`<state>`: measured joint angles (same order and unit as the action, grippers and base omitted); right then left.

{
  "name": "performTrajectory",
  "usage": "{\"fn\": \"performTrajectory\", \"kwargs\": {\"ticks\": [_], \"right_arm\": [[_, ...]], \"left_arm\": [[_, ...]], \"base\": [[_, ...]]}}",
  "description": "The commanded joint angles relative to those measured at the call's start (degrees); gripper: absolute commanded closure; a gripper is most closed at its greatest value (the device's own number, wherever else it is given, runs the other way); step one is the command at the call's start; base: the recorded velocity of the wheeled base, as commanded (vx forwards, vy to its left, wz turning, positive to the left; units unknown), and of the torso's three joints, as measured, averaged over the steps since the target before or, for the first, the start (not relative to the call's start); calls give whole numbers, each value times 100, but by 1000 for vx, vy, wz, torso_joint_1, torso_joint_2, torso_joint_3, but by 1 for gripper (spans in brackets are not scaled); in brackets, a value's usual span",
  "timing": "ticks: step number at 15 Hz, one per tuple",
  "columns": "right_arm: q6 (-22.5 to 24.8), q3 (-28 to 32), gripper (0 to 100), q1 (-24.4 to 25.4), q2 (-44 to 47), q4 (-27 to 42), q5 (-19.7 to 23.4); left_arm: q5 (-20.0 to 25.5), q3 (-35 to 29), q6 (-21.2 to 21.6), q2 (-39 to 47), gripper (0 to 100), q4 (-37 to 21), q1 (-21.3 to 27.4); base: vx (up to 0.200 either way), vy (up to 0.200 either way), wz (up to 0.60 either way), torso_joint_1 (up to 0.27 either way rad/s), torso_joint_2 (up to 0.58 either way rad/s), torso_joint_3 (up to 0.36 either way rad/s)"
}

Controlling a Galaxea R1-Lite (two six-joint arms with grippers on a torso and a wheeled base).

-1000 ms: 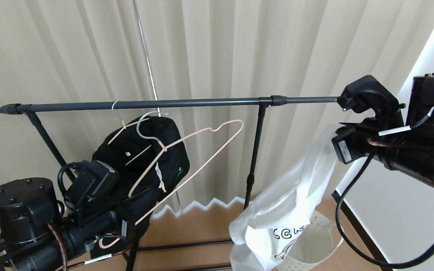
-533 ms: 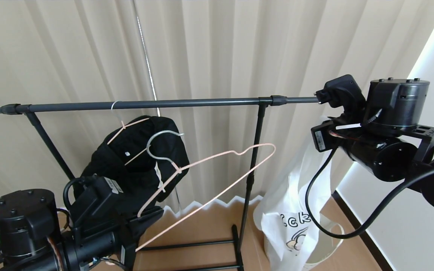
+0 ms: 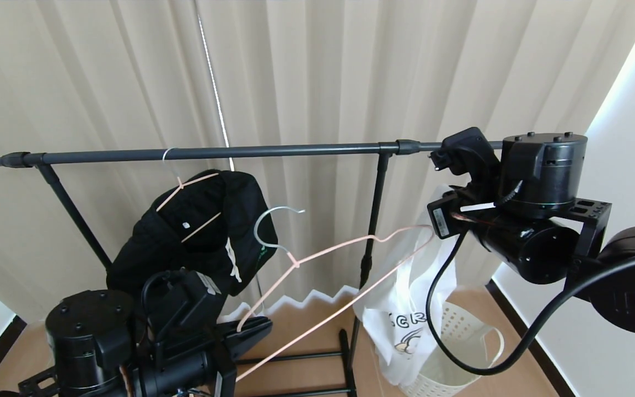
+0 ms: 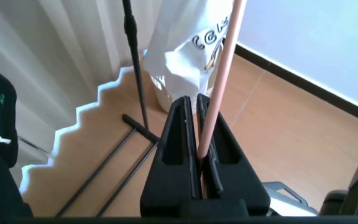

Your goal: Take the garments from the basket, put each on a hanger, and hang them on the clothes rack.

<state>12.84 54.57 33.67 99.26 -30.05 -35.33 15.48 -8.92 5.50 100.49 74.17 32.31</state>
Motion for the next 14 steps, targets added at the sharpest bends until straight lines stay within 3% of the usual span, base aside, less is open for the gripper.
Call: {"fn": "performTrajectory", "kwargs": {"ticks": [1, 5, 11, 14], "right_arm": [[0, -25, 100, 87, -3, -1, 0], [-124, -42, 100, 333, 15, -1, 0], [-308, -69, 100, 737, 129, -1, -36], [-378, -69, 100, 931, 112, -1, -264]], "left_arm": [[-274, -39, -84, 489, 100, 274, 136], [-388, -31, -233, 735, 100, 757, 180], [-564, -57, -225, 709, 100, 775, 180], [-687, -57, -225, 718, 100, 924, 171]], "base": [[0, 0, 0, 0, 0, 0], [0, 0, 0, 0, 0, 0], [0, 0, 0, 0, 0, 0], [0, 0, 0, 0, 0, 0]]}}
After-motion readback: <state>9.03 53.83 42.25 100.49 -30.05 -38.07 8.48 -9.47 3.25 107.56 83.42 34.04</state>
